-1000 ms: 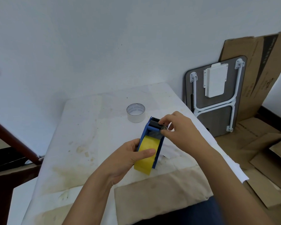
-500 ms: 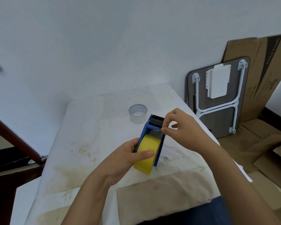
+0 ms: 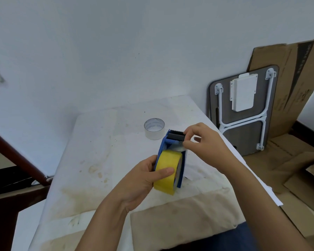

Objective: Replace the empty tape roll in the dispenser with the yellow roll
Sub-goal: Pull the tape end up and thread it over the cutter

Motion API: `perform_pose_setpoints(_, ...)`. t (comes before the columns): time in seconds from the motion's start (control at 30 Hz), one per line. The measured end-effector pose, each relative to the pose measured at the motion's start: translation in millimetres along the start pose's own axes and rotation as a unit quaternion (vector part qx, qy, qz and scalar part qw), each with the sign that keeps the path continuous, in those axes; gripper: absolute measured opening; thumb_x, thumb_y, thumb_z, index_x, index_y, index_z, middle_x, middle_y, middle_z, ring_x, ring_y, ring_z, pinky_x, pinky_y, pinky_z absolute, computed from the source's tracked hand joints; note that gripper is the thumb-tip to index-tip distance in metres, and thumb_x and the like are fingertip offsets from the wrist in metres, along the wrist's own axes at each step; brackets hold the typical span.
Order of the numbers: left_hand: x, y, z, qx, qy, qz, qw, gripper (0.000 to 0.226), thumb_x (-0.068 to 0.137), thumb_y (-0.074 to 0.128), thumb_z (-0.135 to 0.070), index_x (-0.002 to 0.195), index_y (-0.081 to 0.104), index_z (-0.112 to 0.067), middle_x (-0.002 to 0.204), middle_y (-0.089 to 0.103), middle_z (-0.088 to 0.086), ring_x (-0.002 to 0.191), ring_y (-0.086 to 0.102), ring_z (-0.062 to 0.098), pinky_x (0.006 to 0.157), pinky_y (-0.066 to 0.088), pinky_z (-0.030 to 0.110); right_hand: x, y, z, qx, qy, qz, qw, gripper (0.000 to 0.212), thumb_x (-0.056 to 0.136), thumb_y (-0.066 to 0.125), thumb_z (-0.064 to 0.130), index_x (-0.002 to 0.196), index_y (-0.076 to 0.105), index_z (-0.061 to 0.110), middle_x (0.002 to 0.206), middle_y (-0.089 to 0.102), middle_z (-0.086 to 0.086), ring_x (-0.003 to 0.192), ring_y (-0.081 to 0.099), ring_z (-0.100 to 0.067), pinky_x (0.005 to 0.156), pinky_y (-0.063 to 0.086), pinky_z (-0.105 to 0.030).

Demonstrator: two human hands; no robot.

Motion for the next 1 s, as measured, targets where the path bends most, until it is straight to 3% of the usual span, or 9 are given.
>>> perform_pose_setpoints(0.13,2,3,0,-0.005,0.011,-0.01,1.0,0.049,0.077,0.08,-0.016,0.122,0.065,-0.007,0.119,0.072,0.018,0.104,0.067,0.028,0.102,0.051,0.046,0,1,-5,-0.007,0.016,-0.005,1.0,0.005,0.076,0.064,0.009,0.071,0.061,0.009,0.109,0.059,0.0,0.103,0.057,-0.016,0.094,0.048,-0.03)
perform_pose_setpoints(0.23,2,6,0,0.016,0.023,-0.012,1.0,0.05,0.075,0.082,-0.018,0.121,0.065,-0.008,0.121,0.069,0.021,0.105,0.066,0.029,0.106,0.048,0.05,1,0,-11,-0.025,0.045,-0.022,0.998,0.01,0.078,0.063,0.014,0.07,0.059,0.011,0.111,0.053,0.002,0.099,0.054,-0.017,0.069,0.042,-0.022)
perform_pose_setpoints(0.3,2,9,-1,0.026,0.035,-0.007,0.999,0.052,0.073,0.079,-0.019,0.121,0.064,-0.009,0.119,0.071,0.017,0.101,0.068,0.024,0.101,0.051,0.044,2,-2,-14,-0.031,0.069,-0.035,0.997,0.014,0.079,0.062,0.017,0.067,0.057,0.013,0.108,0.049,0.001,0.099,0.051,-0.022,0.062,0.035,-0.024)
perform_pose_setpoints(0.43,2,13,-2,0.043,0.046,0.003,0.998,0.051,0.07,0.079,-0.022,0.118,0.063,-0.015,0.11,0.075,0.005,0.096,0.07,0.015,0.092,0.056,0.032,2,-5,-15,-0.052,0.084,-0.054,0.994,0.015,0.079,0.061,0.021,0.067,0.055,0.015,0.104,0.047,0.0,0.104,0.048,-0.023,0.07,0.035,-0.028)
perform_pose_setpoints(0.57,1,9,-3,0.077,0.039,0.007,0.996,0.053,0.071,0.079,-0.026,0.12,0.062,-0.013,0.116,0.07,0.015,0.097,0.068,0.02,0.096,0.054,0.039,0,-13,-3,-0.095,0.018,-0.088,0.991,0.01,0.078,0.063,0.019,0.07,0.059,0.019,0.1,0.048,0.004,0.104,0.042,-0.015,0.069,0.035,-0.026)
perform_pose_setpoints(0.7,2,9,0,0.096,0.025,0.001,0.995,0.043,0.081,0.078,-0.018,0.12,0.062,-0.014,0.116,0.07,0.015,0.1,0.069,0.026,0.097,0.053,0.041,3,-9,-5,-0.137,0.016,-0.075,0.988,0.008,0.078,0.064,0.017,0.071,0.06,0.017,0.1,0.046,0.005,0.099,0.037,-0.012,0.067,0.037,-0.026)
perform_pose_setpoints(0.87,3,6,5,0.11,0.001,0.015,0.994,0.042,0.083,0.077,-0.016,0.122,0.063,-0.018,0.119,0.073,0.01,0.113,0.066,0.033,0.102,0.053,0.044,7,-8,-5,-0.103,0.013,-0.058,0.993,0.005,0.078,0.065,0.015,0.076,0.064,0.011,0.102,0.051,0.003,0.084,0.05,-0.013,0.059,0.034,-0.015)
perform_pose_setpoints(0.93,3,5,6,0.111,0.002,0.02,0.994,0.042,0.083,0.077,-0.016,0.123,0.063,-0.018,0.12,0.072,0.01,0.114,0.066,0.033,0.101,0.053,0.043,8,-9,-6,-0.079,0.019,-0.052,0.995,0.005,0.078,0.064,0.014,0.077,0.065,0.009,0.103,0.056,0.0,0.08,0.056,-0.014,0.062,0.044,-0.021)
perform_pose_setpoints(1.0,3,4,6,0.107,0.002,0.022,0.994,0.043,0.082,0.077,-0.016,0.123,0.063,-0.017,0.119,0.073,0.01,0.113,0.066,0.033,0.099,0.054,0.04,8,-10,-7,-0.058,0.026,-0.045,0.997,0.006,0.078,0.063,0.012,0.072,0.063,0.012,0.103,0.062,-0.003,0.091,0.062,-0.019,0.074,0.052,-0.031)
Point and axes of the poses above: each hand's wrist, its own x-axis towards the middle knuckle, its own y-axis out of the palm, z = x × y, the point moved 5 cm from there along x, towards the middle knuckle
